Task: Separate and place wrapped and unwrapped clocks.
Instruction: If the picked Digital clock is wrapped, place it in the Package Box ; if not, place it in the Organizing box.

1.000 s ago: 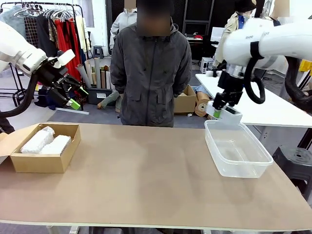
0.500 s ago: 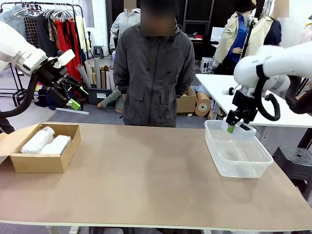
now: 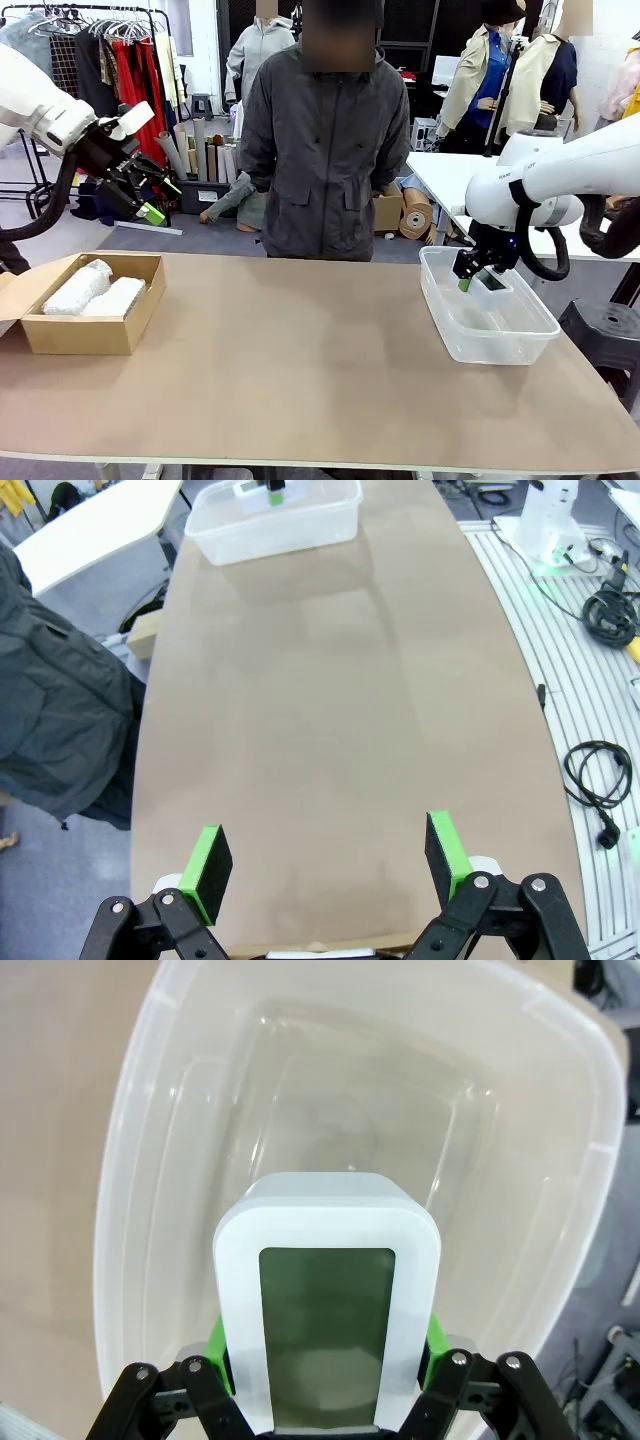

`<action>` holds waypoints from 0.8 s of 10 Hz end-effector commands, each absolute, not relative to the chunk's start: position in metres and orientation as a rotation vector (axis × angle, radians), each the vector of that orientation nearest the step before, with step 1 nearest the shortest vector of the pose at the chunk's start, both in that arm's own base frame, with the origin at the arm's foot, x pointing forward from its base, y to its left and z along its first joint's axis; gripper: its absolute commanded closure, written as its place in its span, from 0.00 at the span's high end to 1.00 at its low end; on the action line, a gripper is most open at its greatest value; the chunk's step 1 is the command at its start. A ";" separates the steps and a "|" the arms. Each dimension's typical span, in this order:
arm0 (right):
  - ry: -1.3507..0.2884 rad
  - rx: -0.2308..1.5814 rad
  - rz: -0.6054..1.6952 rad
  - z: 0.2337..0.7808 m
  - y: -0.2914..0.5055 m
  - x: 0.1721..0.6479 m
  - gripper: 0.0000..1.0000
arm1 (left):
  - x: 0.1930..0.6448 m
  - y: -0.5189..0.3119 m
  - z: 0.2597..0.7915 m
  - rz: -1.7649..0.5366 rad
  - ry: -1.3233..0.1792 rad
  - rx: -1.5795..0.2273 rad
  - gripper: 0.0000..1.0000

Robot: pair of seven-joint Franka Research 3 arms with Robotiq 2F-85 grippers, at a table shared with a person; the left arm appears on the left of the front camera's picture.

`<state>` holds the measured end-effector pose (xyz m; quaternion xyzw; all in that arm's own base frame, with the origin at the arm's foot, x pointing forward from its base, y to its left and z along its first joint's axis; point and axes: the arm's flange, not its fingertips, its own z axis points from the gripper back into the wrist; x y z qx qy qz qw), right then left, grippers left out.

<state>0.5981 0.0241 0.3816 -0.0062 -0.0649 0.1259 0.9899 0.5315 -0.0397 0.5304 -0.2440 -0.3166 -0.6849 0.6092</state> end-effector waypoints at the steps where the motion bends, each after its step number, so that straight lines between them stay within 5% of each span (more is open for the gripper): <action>1: -0.124 0.003 0.279 0.392 0.021 0.602 0.00 | 0.530 -0.038 0.532 -1.586 -0.731 -0.563 1.00; 8: -0.121 -0.041 0.213 0.358 0.017 0.614 0.00 | 0.530 -0.038 0.532 -1.586 -0.731 -0.563 1.00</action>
